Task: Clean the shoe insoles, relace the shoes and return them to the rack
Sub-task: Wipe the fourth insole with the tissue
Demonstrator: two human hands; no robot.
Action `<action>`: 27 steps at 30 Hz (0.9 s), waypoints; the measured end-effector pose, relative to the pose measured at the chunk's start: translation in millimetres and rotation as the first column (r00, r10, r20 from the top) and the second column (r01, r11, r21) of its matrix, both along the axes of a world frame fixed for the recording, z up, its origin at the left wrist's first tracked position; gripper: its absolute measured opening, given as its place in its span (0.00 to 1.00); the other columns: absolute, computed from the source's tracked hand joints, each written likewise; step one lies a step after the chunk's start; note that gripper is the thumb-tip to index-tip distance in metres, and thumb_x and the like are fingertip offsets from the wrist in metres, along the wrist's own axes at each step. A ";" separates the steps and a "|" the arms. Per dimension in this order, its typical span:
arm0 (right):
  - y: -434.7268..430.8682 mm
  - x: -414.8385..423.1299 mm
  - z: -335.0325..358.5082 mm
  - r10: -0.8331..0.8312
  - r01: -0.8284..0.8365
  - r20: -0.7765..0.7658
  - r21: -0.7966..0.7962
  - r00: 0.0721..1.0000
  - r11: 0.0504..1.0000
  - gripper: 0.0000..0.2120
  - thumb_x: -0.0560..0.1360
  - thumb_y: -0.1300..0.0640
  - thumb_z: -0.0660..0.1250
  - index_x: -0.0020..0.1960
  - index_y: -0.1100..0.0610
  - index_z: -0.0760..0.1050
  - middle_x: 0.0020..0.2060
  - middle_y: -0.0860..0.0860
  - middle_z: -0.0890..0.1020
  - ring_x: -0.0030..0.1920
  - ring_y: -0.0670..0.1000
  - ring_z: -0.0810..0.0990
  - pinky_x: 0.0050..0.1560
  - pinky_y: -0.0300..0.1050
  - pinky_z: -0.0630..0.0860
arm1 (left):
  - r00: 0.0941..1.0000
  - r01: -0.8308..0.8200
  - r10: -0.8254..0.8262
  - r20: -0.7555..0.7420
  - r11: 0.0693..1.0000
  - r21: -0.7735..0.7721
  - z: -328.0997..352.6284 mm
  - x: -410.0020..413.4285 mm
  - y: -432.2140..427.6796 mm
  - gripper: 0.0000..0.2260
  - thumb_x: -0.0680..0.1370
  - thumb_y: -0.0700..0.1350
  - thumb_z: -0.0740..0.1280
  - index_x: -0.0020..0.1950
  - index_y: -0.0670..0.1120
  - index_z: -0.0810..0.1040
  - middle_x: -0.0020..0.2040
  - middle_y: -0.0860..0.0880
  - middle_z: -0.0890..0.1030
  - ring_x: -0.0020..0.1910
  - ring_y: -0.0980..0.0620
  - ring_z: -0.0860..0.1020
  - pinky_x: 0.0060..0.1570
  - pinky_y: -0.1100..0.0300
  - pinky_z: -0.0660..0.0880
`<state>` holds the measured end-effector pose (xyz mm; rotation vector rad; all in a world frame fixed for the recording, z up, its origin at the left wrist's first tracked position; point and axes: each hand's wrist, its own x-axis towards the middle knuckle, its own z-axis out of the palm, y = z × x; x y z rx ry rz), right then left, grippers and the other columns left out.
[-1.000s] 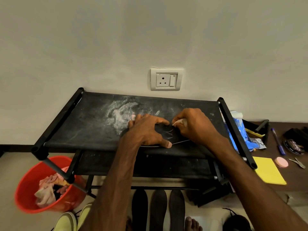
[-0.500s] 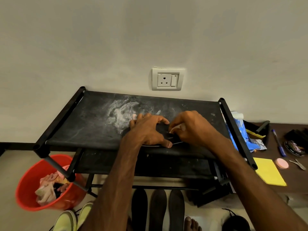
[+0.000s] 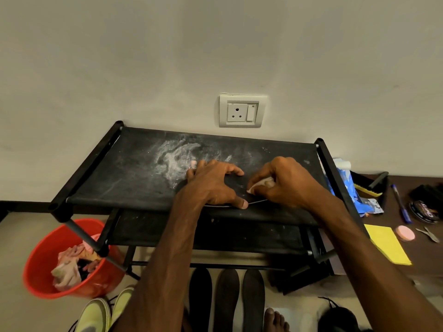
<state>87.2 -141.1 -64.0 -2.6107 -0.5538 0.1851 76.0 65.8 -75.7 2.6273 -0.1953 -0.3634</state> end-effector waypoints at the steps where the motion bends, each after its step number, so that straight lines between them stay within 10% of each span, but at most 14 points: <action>1: 0.9 0.7 -2.2 -0.041 0.042 0.045 -0.020 0.998 0.999 0.09 0.71 0.50 0.76 0.46 0.35 0.85 0.47 0.38 0.86 0.47 0.43 0.83 0.50 0.52 0.83 | 1.000 0.003 -0.003 -0.001 1.000 0.002 0.0 0.5 0.6 0.36 0.62 0.64 0.80 0.69 0.69 0.72 0.70 0.55 0.72 0.72 0.45 0.62 0.65 0.44 0.59; 22: 12.7 0.3 -2.8 -0.054 0.060 0.063 -0.091 0.997 0.994 0.09 0.72 0.50 0.77 0.47 0.36 0.84 0.49 0.41 0.86 0.50 0.47 0.84 0.53 0.53 0.83 | 0.997 0.072 -0.072 -0.002 0.996 0.047 -1.1 2.8 6.7 0.39 0.62 0.70 0.77 0.72 0.69 0.69 0.74 0.54 0.70 0.74 0.42 0.62 0.70 0.40 0.58; 27: 14.3 -7.0 4.0 0.143 -0.146 -0.085 -0.031 0.986 0.989 0.11 0.72 0.55 0.76 0.46 0.38 0.85 0.44 0.40 0.87 0.46 0.43 0.84 0.50 0.52 0.83 | 0.996 0.087 -0.087 0.003 0.996 0.035 -1.5 2.9 7.8 0.40 0.61 0.71 0.77 0.72 0.69 0.70 0.72 0.54 0.71 0.72 0.44 0.64 0.68 0.42 0.61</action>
